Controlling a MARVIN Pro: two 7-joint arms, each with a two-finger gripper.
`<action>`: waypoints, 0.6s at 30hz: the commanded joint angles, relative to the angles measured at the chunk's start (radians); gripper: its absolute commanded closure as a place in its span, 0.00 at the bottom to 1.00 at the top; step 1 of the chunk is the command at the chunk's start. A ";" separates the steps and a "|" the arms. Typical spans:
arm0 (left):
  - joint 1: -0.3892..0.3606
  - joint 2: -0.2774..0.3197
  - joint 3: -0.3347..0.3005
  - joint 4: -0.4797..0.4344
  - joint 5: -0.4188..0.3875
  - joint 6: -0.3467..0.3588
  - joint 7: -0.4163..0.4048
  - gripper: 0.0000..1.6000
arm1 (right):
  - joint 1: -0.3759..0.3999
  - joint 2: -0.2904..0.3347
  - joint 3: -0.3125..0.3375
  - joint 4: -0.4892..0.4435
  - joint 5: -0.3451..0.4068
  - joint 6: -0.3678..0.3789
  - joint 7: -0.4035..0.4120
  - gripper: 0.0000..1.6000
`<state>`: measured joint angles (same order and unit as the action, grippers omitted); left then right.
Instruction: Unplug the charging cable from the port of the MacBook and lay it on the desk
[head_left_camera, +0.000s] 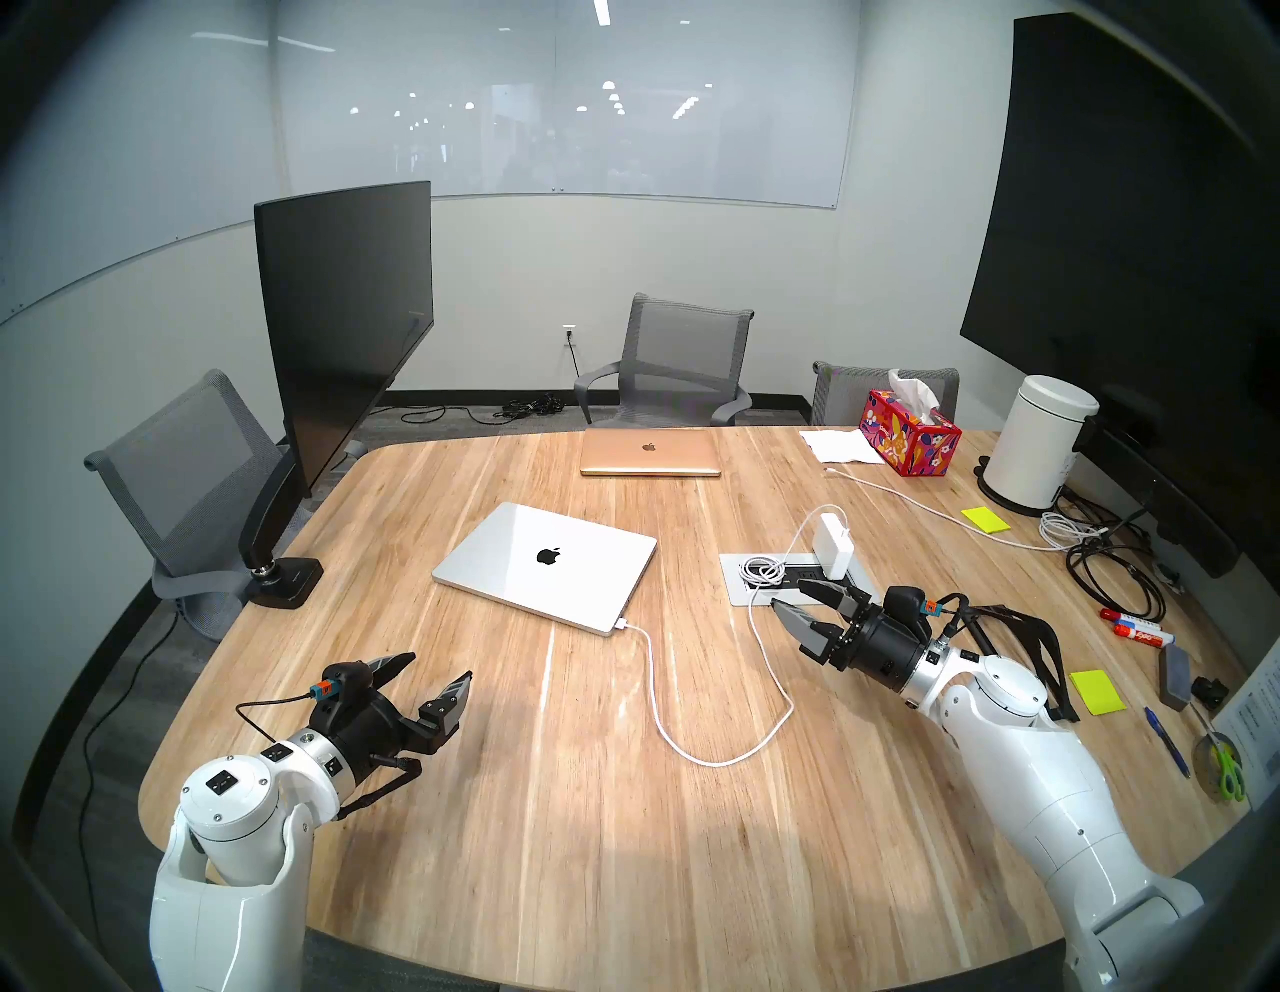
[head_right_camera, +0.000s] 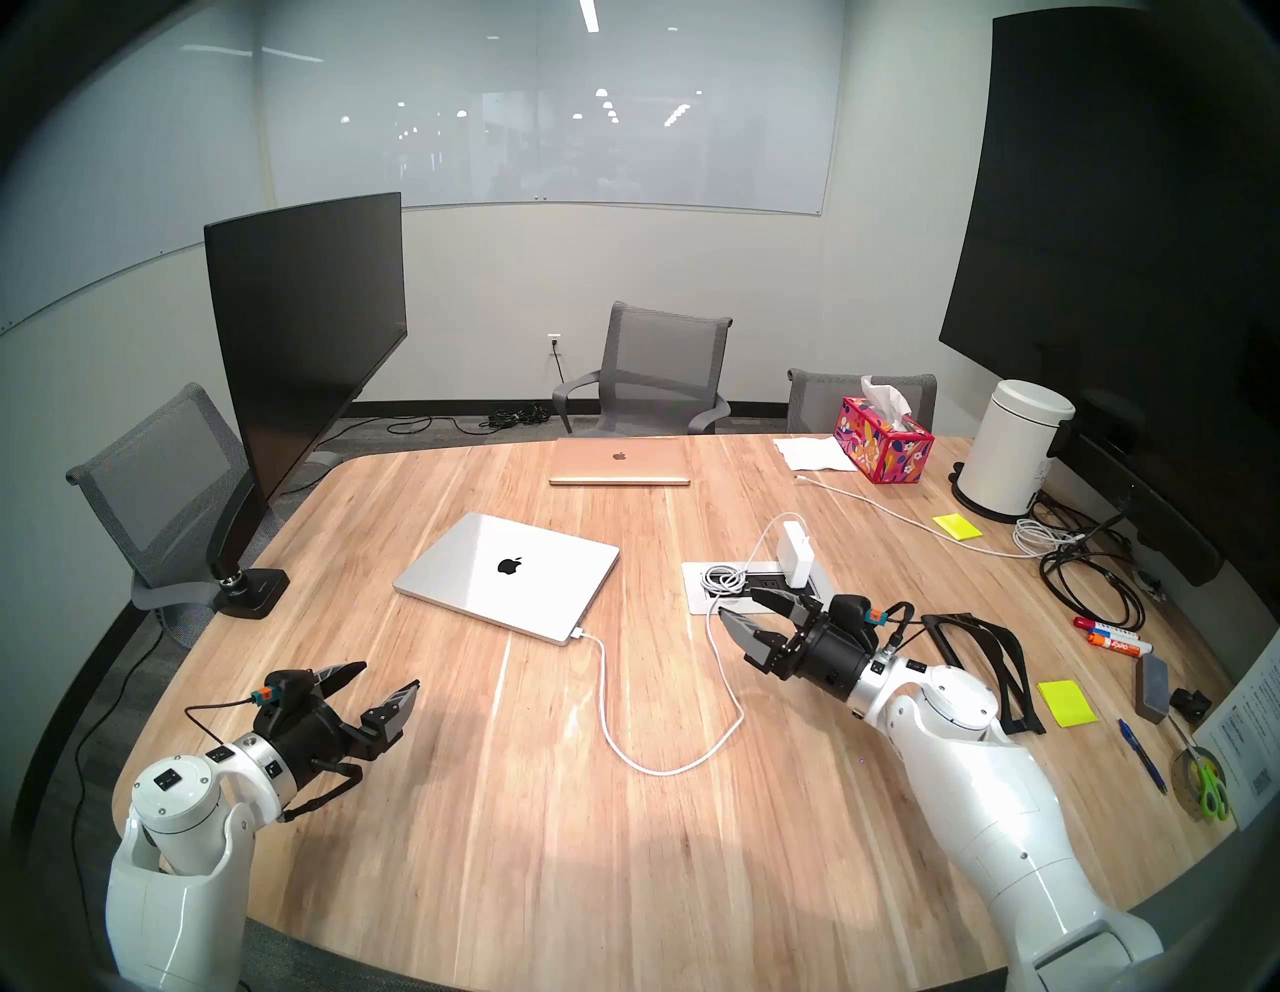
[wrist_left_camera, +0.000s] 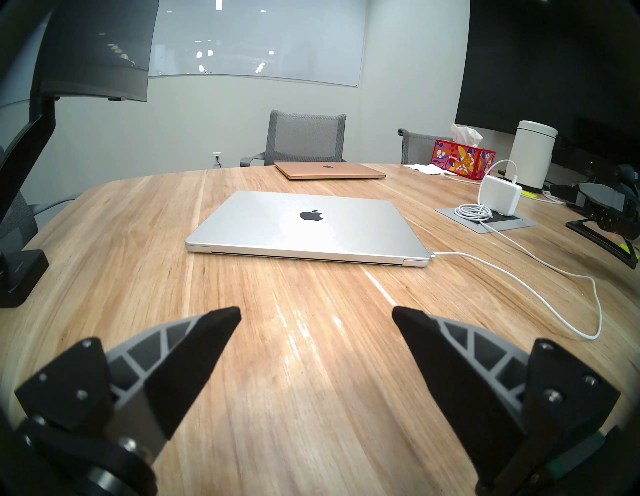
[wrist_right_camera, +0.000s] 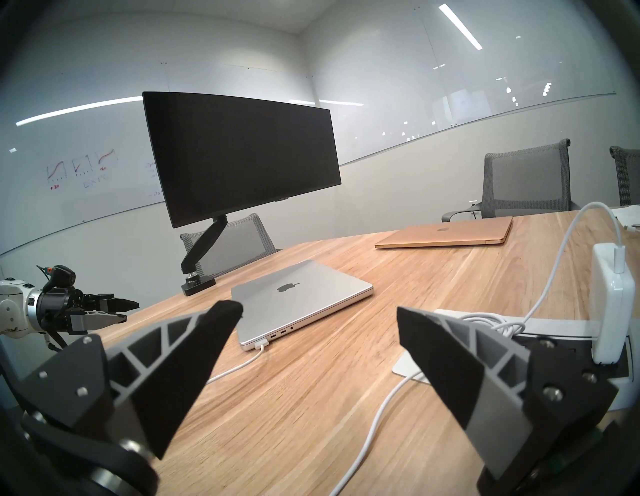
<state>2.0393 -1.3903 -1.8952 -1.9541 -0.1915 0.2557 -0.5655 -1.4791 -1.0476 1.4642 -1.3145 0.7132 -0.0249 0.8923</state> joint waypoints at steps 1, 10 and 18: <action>0.000 0.001 -0.001 -0.014 0.001 0.000 0.000 0.00 | 0.007 0.000 0.003 -0.013 0.003 0.000 0.002 0.00; 0.000 0.001 -0.001 -0.014 0.001 0.000 0.000 0.00 | 0.007 -0.001 0.003 -0.013 0.003 0.001 0.002 0.00; 0.000 0.001 -0.001 -0.014 0.001 0.000 0.000 0.00 | 0.007 -0.001 0.003 -0.013 0.003 0.001 0.002 0.00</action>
<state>2.0393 -1.3910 -1.8954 -1.9539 -0.1914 0.2557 -0.5662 -1.4796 -1.0487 1.4644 -1.3142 0.7124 -0.0248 0.8926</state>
